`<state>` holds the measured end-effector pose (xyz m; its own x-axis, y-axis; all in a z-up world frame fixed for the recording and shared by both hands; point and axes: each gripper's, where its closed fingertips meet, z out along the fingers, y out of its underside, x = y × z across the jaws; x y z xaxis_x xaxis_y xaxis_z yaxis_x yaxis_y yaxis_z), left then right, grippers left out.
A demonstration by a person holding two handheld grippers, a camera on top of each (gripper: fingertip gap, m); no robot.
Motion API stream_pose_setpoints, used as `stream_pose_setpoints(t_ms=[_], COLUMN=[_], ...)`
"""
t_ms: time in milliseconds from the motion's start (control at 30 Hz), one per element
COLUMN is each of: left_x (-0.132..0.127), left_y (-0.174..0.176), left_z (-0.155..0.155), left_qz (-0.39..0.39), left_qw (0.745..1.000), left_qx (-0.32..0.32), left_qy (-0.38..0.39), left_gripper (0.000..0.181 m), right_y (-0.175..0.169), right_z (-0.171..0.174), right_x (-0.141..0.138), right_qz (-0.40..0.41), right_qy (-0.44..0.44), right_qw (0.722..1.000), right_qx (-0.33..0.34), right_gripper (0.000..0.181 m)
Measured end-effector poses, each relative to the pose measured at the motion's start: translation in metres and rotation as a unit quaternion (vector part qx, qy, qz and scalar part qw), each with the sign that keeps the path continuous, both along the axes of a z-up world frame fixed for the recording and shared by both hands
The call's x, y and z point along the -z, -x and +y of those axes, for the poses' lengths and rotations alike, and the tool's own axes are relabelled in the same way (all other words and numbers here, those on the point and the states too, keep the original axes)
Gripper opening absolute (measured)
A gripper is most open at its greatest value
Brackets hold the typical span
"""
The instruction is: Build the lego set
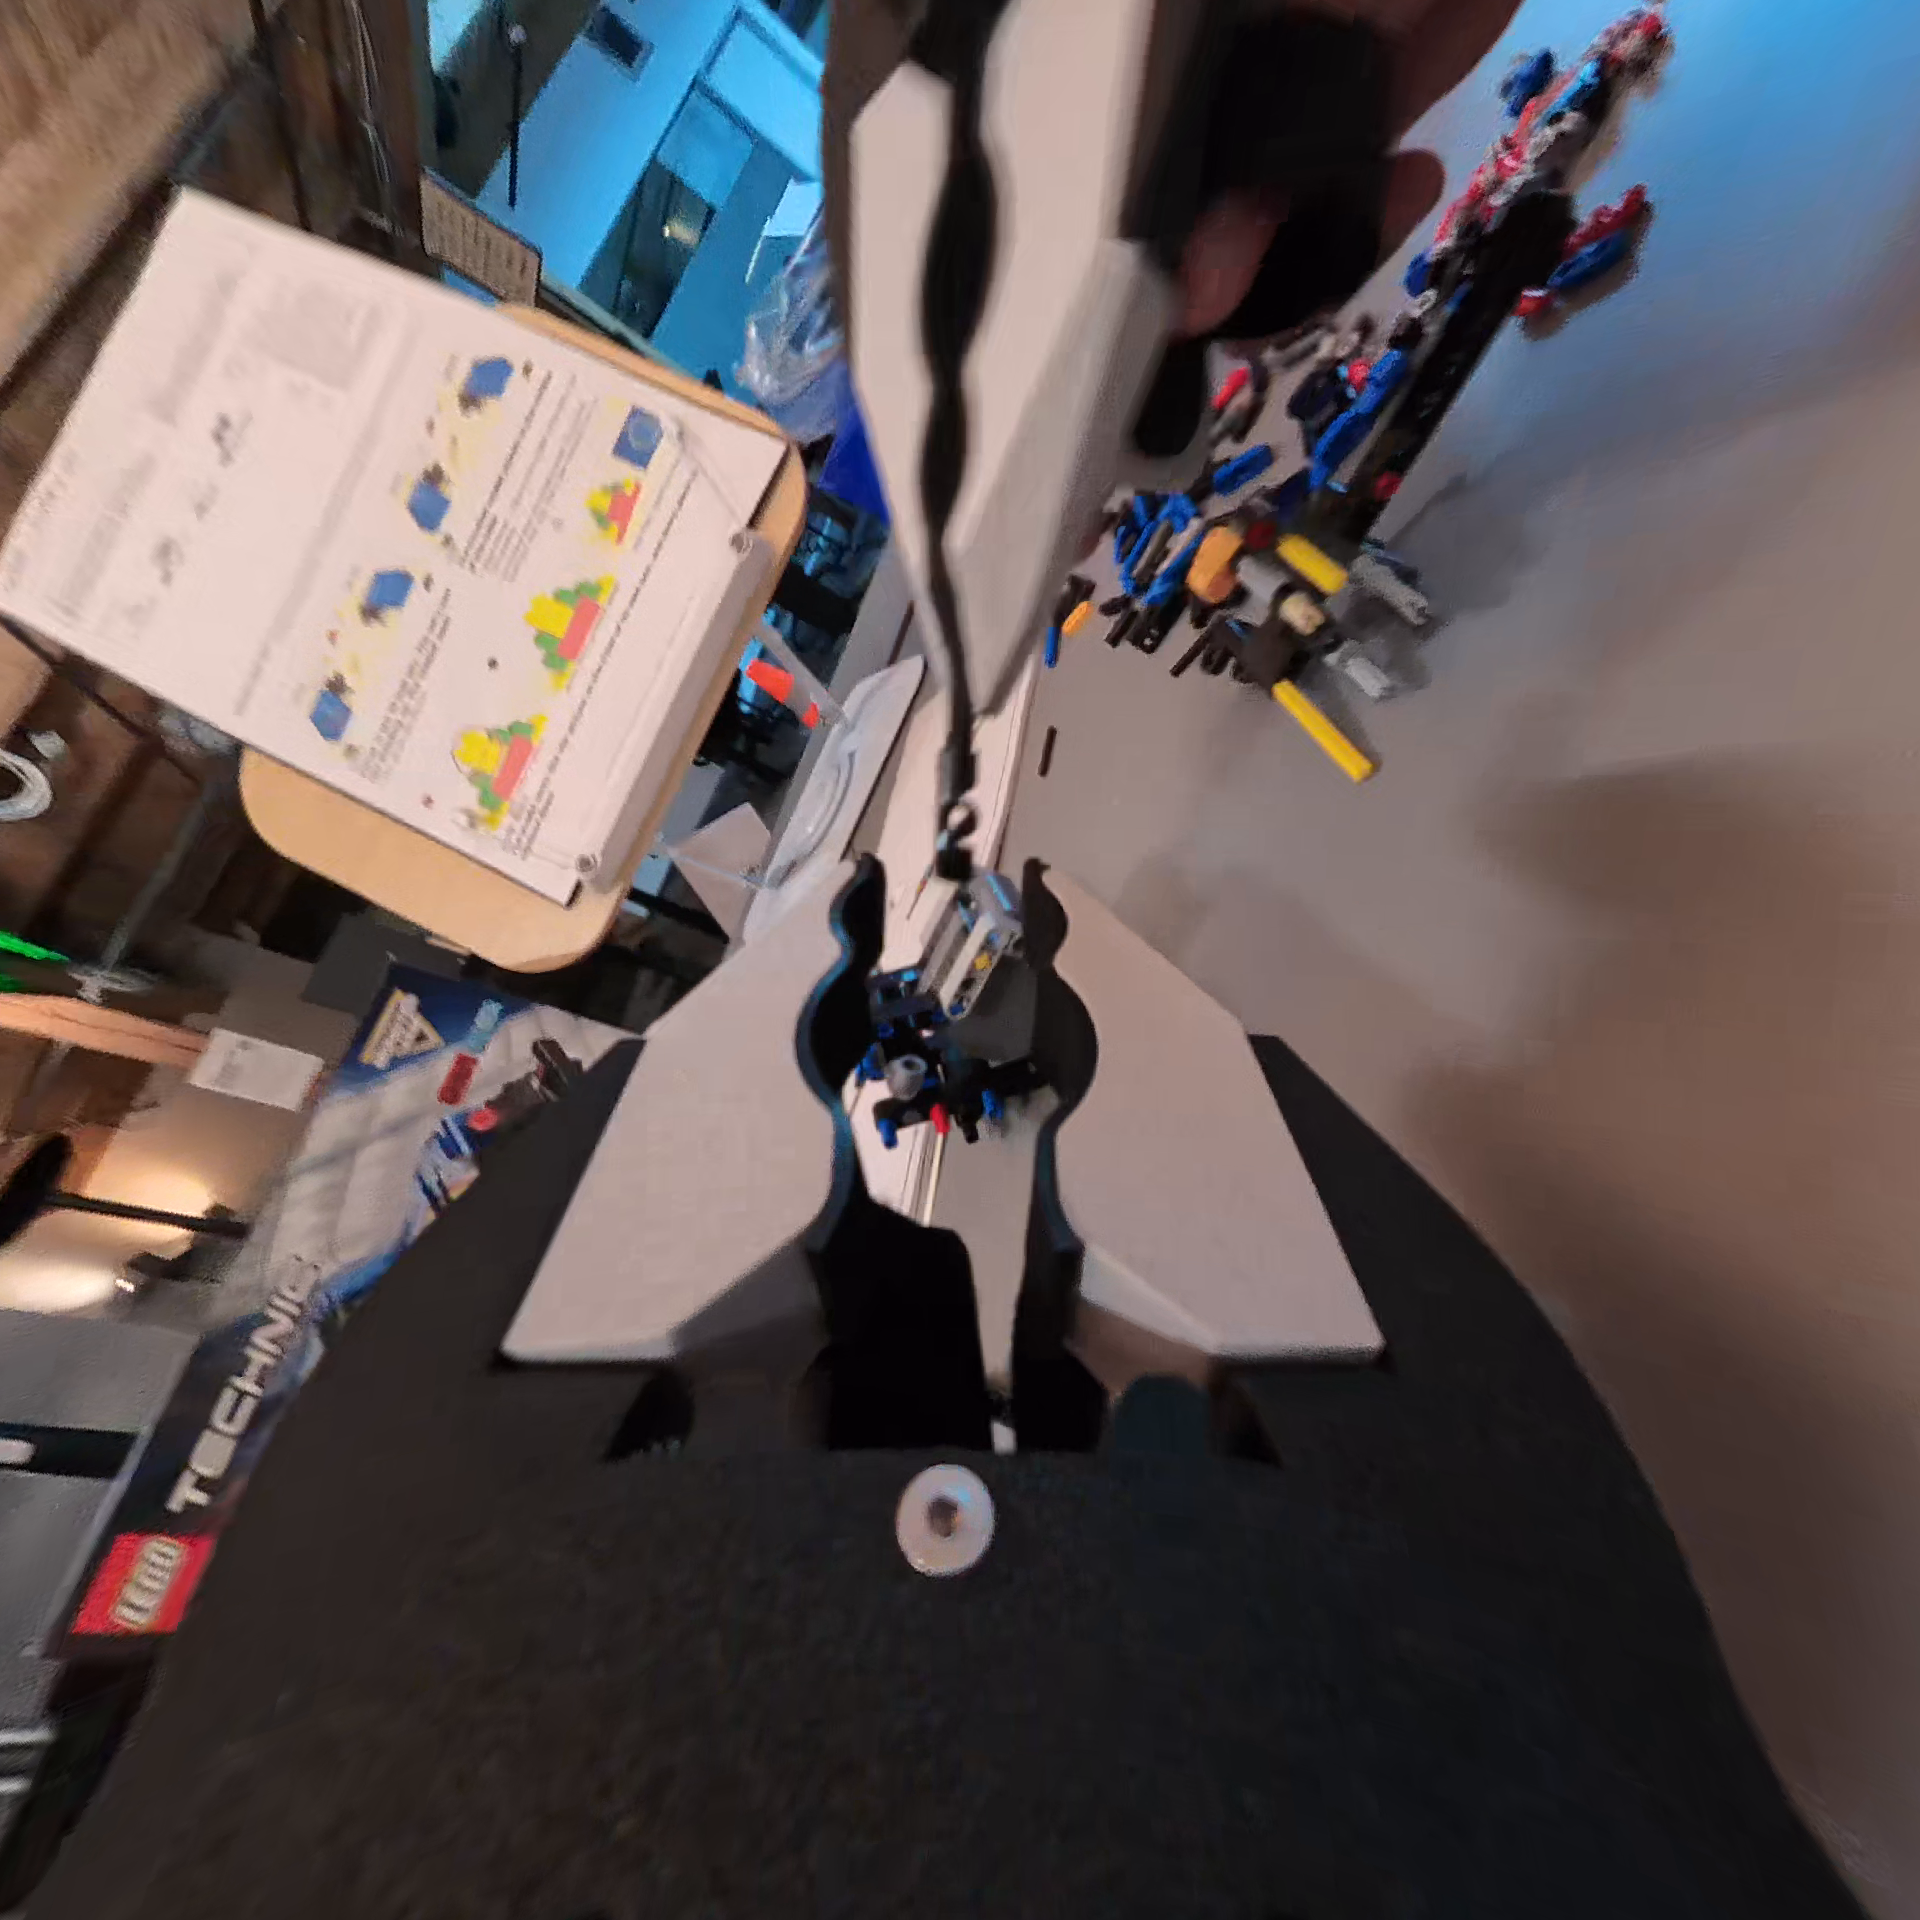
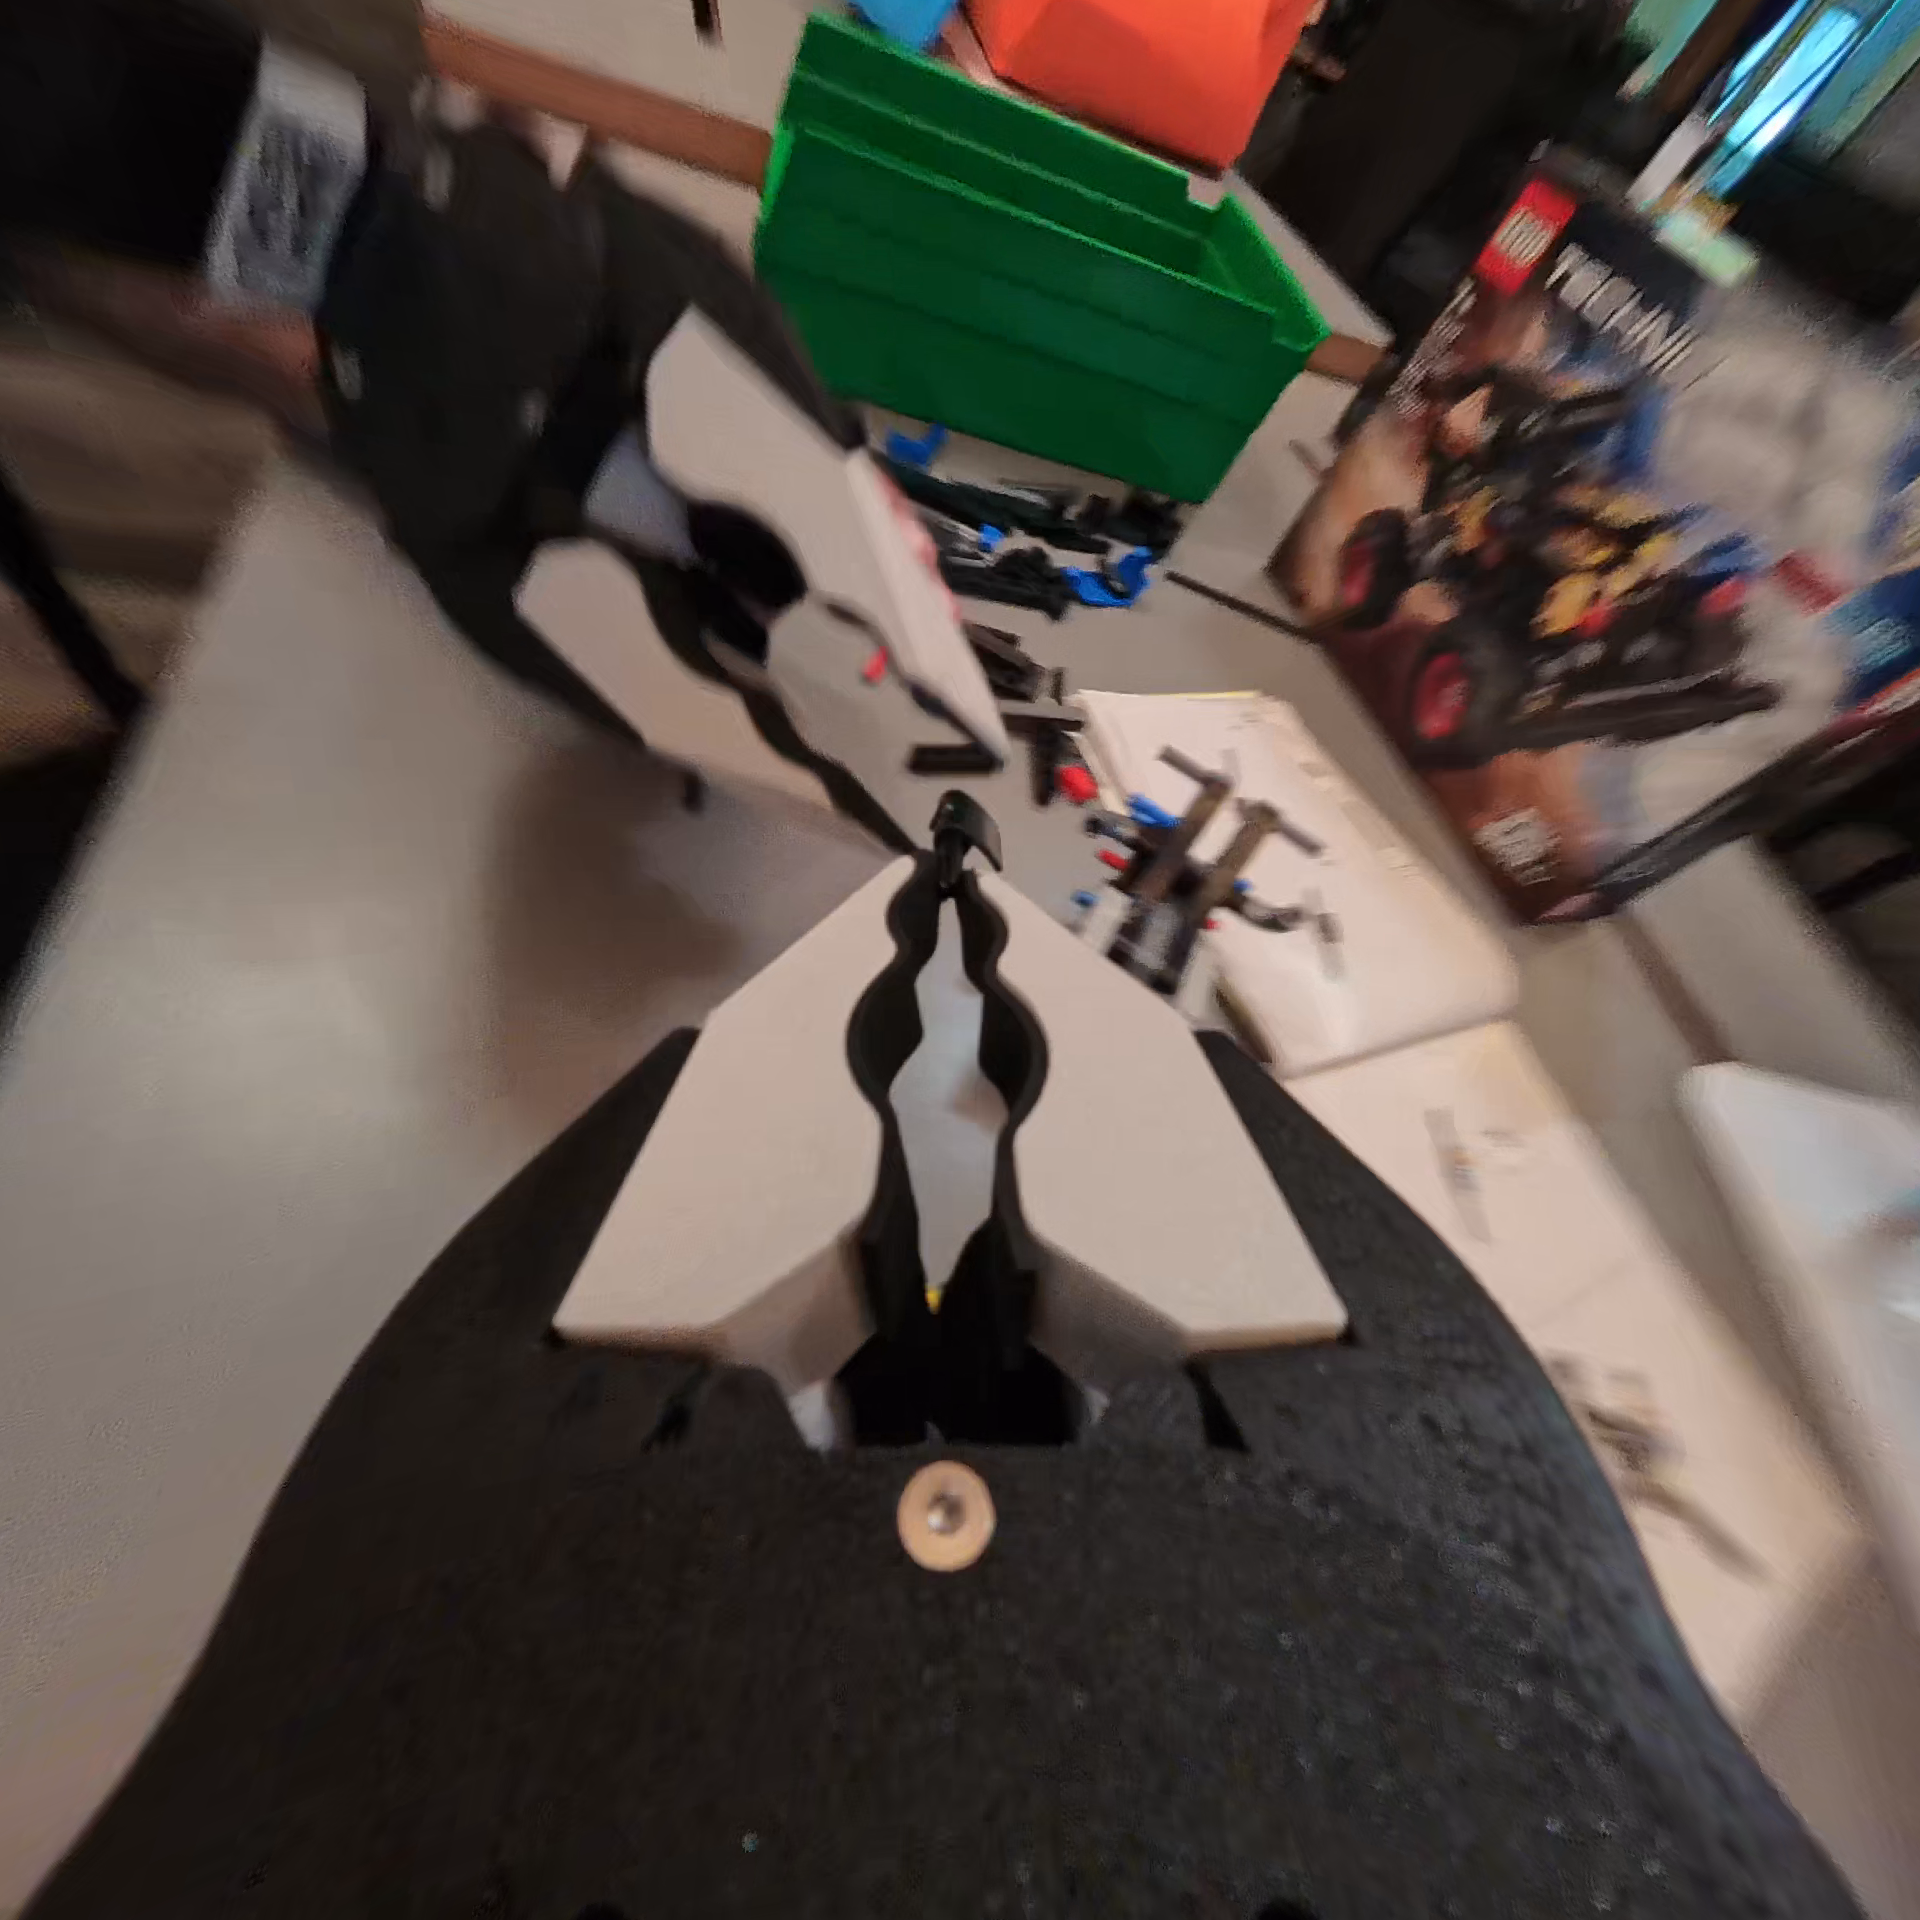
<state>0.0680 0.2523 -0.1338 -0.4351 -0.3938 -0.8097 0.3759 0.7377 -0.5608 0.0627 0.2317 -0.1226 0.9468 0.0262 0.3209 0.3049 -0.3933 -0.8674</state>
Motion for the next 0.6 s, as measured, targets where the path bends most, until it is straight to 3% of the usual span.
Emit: stream_pose_setpoints(t_ms=[100,200,267,333,500,567,600], left_x=[-0.003,-0.009,-0.022,-0.037,-0.070,-0.076,-0.075], left_y=[-0.005,0.000,0.002,0.005,0.011,0.006,0.004], left_z=[0.008,0.002,-0.002,-0.007,-0.011,-0.007,-0.007], left_qz=[0.070,0.165,0.230,0.311,0.466,0.475,0.473], left_qw=[0.995,0.973,0.943,0.889,0.692,0.641,0.631], left_qx=[0.008,0.051,0.074,0.096,0.161,0.161,0.157], left_qy=[0.064,0.151,0.228,0.321,0.527,0.581,0.594], left_gripper=[0.026,0.025,0.024,0.024,0.027,0.027,0.027], right_y=[-0.015,-0.005,-0.002,-0.002,0.006,0.009,0.008], right_z=[-0.008,-0.006,-0.005,-0.005,-0.006,-0.006,-0.006], right_x=[0.000,-0.006,-0.020,-0.029,-0.047,-0.055,-0.059], right_qz=[-0.193,-0.222,-0.254,-0.297,-0.378,-0.402,-0.415], right_qy=[0.025,0.006,-0.034,-0.061,-0.123,-0.138,-0.142], right_qw=[0.980,0.975,0.966,0.952,0.916,0.902,0.895], right_qx=[0.034,0.021,0.027,0.038,0.058,0.072,0.083], right_gripper=[0.003,0.002,0.002,0.002,0.003,0.002,0.003])
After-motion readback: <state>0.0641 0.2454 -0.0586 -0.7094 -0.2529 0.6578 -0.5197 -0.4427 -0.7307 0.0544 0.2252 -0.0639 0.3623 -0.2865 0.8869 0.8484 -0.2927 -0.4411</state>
